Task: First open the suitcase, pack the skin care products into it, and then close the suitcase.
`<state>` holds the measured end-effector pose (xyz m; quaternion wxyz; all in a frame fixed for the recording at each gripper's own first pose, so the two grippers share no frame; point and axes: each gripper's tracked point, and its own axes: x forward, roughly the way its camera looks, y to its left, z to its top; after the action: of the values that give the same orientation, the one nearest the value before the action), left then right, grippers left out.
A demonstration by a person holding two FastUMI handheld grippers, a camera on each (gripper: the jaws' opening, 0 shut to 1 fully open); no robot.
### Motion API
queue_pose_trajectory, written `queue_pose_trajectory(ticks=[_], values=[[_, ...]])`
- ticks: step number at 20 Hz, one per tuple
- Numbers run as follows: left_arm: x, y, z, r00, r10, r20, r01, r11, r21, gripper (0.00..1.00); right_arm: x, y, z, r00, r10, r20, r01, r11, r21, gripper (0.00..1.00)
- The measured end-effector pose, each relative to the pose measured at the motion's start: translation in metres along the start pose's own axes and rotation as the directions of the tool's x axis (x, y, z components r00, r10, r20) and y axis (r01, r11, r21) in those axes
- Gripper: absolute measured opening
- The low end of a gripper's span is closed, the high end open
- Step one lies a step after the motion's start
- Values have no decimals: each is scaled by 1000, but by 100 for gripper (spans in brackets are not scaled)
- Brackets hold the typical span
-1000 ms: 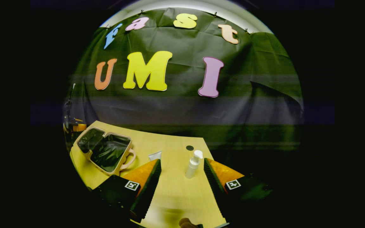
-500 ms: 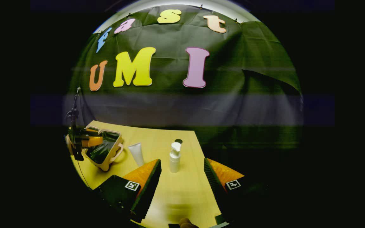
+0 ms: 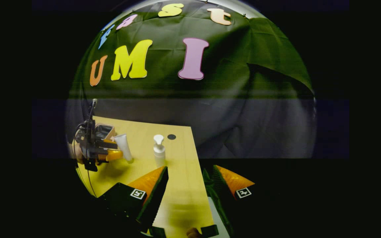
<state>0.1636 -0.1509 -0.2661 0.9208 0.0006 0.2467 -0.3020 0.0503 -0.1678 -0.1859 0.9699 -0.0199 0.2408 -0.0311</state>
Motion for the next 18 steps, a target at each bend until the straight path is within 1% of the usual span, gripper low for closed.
queue_pose_trajectory(ticks=[3, 4, 5, 6, 8, 9, 11, 12, 13, 15, 17, 18], values=[[29, 8, -10, 999, 36, -26, -37, 999, -26, 90, 7, -12, -3, 1000, 23, 5, -23, 1000, -11, 80], [35, 14, -12, 998, 59, -30, -60, 998, -18, 89, 9, -18, -3, 1000, 21, 5, -21, 1000, -13, 80], [41, 23, -12, 995, 101, -27, -101, 995, 1, 89, 10, -23, -6, 1000, 23, 5, -23, 1000, -9, 80], [45, 27, -14, 993, 112, -33, -112, 994, 9, 88, 12, -28, -8, 1000, 22, 0, -22, 1000, -6, 80], [50, 26, -16, 995, 98, -29, -99, 995, -2, 86, 17, -33, -18, 1000, 23, -15, -23, 1000, -1, 80], [53, 24, -18, 996, 86, -34, -87, 996, -8, 89, 21, -33, -19, 999, 29, -16, -29, 1000, 2, 80], [57, 21, -19, 996, 85, -40, -86, 996, -17, 71, 22, -32, -24, 999, 48, -18, -48, 999, 0, 80], [58, 22, -21, 993, 102, -53, -103, 995, -15, 66, 24, -31, -26, 999, 48, -22, -48, 999, 1, 80], [57, 23, -21, 991, 119, -58, -119, 993, -7, 54, 24, -30, -27, 998, 53, -23, -53, 999, 7, 80], [52, 22, -24, 987, 131, -90, -134, 991, -20, 49, 24, -27, -27, 999, 52, -17, -51, 999, 18, 80], [39, 11, -30, 986, 101, -130, -110, 992, -69, 46, 25, -21, -25, 999, 50, -2, -50, 998, 26, 80], [29, 7, -28, 987, 95, -130, -106, 991, -79, 45, 25, -11, -24, 997, 73, 2, -73, 997, 33, 80]])
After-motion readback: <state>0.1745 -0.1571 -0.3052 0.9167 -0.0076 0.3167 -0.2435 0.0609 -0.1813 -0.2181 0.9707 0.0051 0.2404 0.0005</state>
